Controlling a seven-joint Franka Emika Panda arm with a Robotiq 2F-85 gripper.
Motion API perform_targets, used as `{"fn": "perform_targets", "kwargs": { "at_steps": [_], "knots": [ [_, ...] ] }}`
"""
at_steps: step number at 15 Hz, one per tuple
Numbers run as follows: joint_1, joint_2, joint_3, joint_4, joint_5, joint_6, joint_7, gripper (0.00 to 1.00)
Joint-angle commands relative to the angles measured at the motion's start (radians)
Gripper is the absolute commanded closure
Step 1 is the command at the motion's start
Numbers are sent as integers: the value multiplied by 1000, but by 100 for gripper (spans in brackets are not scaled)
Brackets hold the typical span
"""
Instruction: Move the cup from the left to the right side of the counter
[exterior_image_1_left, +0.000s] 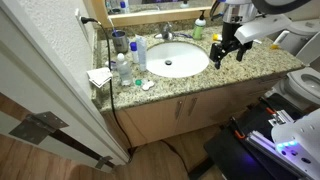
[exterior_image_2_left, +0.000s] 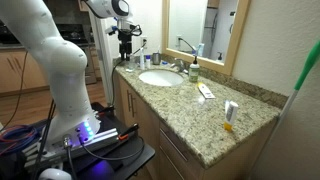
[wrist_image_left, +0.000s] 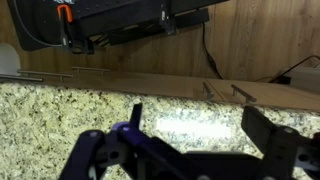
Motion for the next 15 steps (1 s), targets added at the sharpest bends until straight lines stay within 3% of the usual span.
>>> {"fn": "perform_targets", "kwargs": {
  "at_steps": [1, 3, 9, 10, 12, 15],
  "knots": [
    [23, 2, -22, 2, -7, -2, 6, 0],
    [7, 44, -10, 47, -56, 42, 57, 0],
    [8, 161, -71, 421, 88, 44, 225, 0],
    [22, 94, -70, 296, 53, 70, 186, 0],
    [22, 123, -82, 386, 67, 60, 215, 0],
    [23, 142, -85, 405, 68, 58, 223, 0]
  ]
}}
